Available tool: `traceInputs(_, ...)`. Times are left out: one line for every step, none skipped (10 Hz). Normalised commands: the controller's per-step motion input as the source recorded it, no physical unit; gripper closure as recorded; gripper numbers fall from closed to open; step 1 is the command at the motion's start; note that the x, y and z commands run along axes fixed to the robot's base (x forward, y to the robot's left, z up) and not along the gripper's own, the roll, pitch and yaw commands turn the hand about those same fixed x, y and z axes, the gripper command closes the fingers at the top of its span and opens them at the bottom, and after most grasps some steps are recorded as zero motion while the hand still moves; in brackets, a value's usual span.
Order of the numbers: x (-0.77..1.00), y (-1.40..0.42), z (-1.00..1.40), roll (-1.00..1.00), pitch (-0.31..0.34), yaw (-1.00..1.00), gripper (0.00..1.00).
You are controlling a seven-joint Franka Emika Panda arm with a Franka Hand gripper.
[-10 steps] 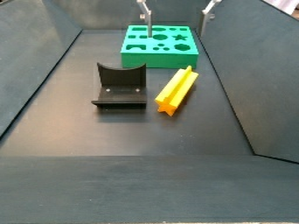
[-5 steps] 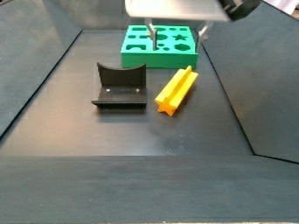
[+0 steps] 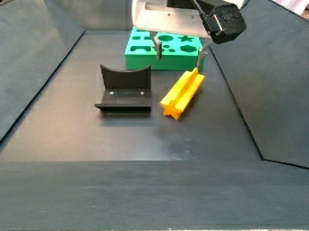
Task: Pick up the star object. Move up. Place the star object on the fixture. Regrasp the star object. Move to above the board. Insert the star object.
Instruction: Pick up the star object.
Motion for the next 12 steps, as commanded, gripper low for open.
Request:
traceInputs(-0.62, -0.12, -0.47, 0.00, -0.164, 0.00, 0.00)
traceInputs(-0.73, -0.17, -0.53, 0.00, -0.167, 0.00, 0.00)
traceInputs(-0.72, -0.14, -0.53, 0.00, -0.184, 0.00, 0.00)
traceInputs(-0.51, -0.13, -0.46, -0.05, -0.194, 0.00, 0.00)
traceInputs(-0.24, -0.12, -0.38, -0.06, -0.219, -0.03, 0.00)
traceInputs(-0.09, -0.12, -0.32, -0.07, -0.210, -0.15, 0.00)
traceInputs(0.00, -0.09, -0.27, -0.10, -0.179, -0.15, 0.00)
traceInputs(0.00, -0.07, -0.28, -0.11, -0.177, -0.15, 0.00)
traceInputs(-0.03, -0.01, -0.31, -0.09, -0.170, -0.14, 0.00)
traceInputs(-0.03, 0.00, -0.31, -0.06, -0.133, -0.13, 0.00)
traceInputs(0.00, 0.00, -0.21, -0.04, -0.074, -0.19, 0.00)
traceInputs(0.00, 0.00, -0.12, -0.05, -0.031, -0.20, 0.00)
